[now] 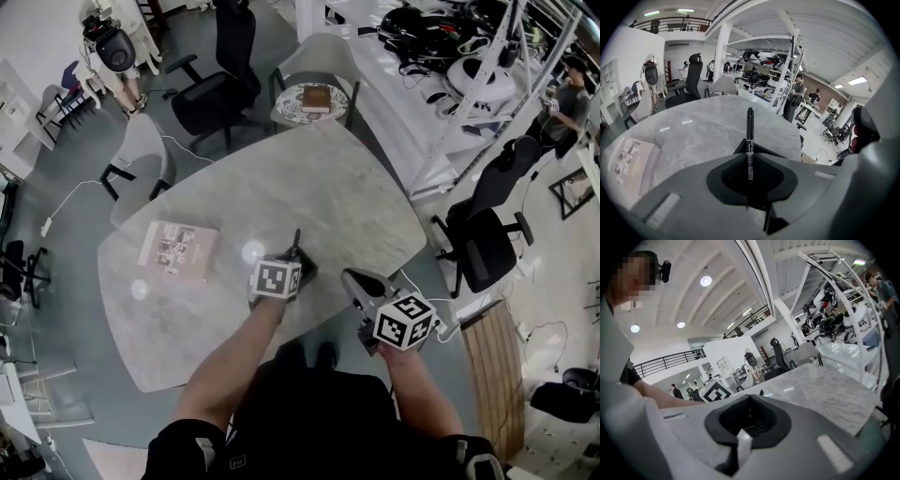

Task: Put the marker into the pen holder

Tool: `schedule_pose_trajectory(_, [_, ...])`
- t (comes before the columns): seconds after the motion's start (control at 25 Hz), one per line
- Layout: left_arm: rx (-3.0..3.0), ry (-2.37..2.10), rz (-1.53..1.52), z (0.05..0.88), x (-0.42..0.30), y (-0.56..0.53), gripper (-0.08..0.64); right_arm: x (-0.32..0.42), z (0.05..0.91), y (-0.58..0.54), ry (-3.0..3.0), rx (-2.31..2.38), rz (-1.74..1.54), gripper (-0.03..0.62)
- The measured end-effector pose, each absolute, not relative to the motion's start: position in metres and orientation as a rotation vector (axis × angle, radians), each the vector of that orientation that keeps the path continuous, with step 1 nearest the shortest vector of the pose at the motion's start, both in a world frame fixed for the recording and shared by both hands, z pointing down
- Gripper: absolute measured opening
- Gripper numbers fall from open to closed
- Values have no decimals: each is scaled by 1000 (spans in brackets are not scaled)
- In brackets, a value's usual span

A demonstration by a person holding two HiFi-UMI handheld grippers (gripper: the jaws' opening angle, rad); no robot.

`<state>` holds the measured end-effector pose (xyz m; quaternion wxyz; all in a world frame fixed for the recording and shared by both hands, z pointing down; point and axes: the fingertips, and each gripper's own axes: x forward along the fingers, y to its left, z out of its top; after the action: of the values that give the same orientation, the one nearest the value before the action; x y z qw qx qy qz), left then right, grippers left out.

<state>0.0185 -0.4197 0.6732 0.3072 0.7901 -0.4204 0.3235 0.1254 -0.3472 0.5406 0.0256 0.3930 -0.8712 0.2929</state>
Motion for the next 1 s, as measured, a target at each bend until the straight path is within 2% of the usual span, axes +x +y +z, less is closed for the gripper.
schedule_pose_trajectory(0.72, [2074, -1162, 1023, 677, 16, -419, 46, 136, 538, -340, -2708, 1218, 925, 3])
schedule_pose_trajectory(1.0, [2067, -1114, 933, 676, 23, -421, 48, 140, 539, -339, -2706, 1225, 939, 3])
